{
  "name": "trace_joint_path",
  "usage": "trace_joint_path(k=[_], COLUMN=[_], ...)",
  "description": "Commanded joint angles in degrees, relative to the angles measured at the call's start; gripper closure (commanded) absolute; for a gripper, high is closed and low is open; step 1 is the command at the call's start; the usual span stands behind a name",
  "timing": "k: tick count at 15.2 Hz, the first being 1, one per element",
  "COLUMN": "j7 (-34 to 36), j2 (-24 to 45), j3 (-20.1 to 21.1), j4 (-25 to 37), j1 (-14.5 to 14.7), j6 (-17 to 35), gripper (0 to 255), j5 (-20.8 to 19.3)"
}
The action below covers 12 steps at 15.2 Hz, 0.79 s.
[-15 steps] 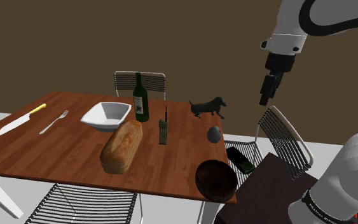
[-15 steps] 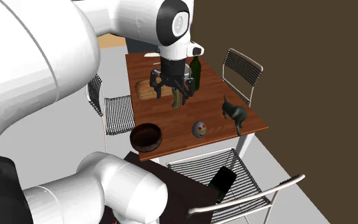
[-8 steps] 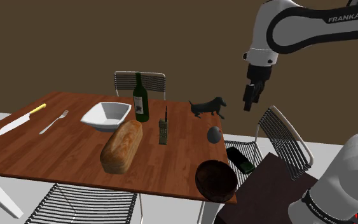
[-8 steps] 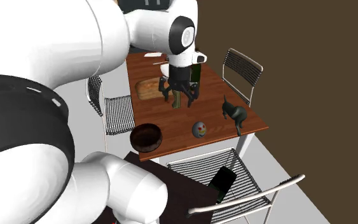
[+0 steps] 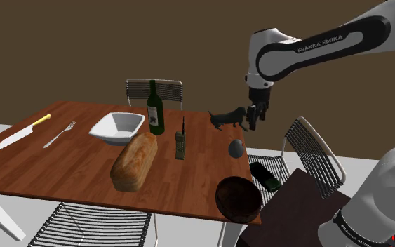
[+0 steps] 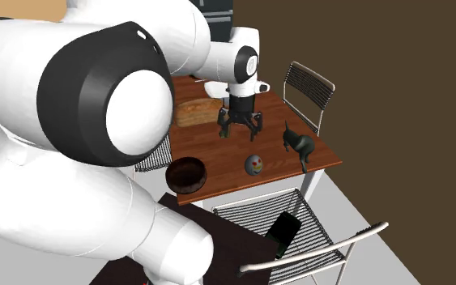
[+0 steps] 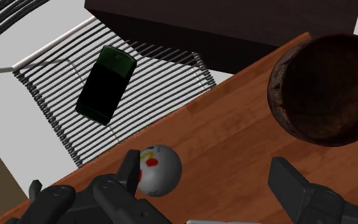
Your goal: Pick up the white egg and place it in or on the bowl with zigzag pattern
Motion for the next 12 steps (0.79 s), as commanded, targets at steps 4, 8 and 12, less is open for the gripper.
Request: trace_joint_path(k=[4,8,12], j7=[1.3,2.5,3.5], j2=[12.5,22.1,31.8], j3=[0.4,0.4,-0.1], j4=[5.3,10.8,17.4], j1=[-0.4,-0.5,-0.3], j6=[4.9,7.2,8.3], gripper=[0,0,0], j5=[-2.9,-5.4,-7.8])
